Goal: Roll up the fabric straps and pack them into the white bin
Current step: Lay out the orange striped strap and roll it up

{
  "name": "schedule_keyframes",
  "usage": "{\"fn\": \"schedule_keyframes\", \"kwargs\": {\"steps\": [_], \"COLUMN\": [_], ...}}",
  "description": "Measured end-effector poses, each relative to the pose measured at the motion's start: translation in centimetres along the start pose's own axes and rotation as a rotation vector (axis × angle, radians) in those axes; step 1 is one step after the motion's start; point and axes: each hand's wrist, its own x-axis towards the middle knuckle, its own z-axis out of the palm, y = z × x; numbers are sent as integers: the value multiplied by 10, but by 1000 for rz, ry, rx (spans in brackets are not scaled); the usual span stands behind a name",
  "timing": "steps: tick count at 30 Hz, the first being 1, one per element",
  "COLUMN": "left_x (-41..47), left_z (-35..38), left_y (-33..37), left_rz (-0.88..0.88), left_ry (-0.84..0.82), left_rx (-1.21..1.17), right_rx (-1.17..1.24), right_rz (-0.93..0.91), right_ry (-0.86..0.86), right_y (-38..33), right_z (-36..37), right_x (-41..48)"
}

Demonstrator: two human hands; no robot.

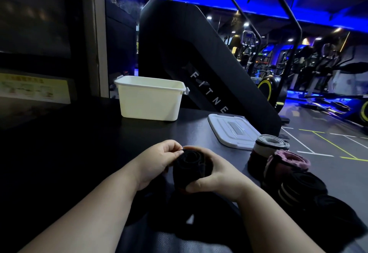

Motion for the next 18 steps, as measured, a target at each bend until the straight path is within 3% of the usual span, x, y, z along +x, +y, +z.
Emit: {"fn": "schedule_keyframes", "kwargs": {"steps": [7, 18], "left_x": [0, -1], "left_z": [0, 0], "left_y": [7, 16], "left_rz": [-58, -37], "left_ry": [47, 147], "left_rx": [-173, -216], "right_rx": [-104, -92], "right_rz": [-10, 24], "right_ry": [190, 442], "right_y": [-3, -2], "right_z": [4, 11], "right_x": [3, 11]}}
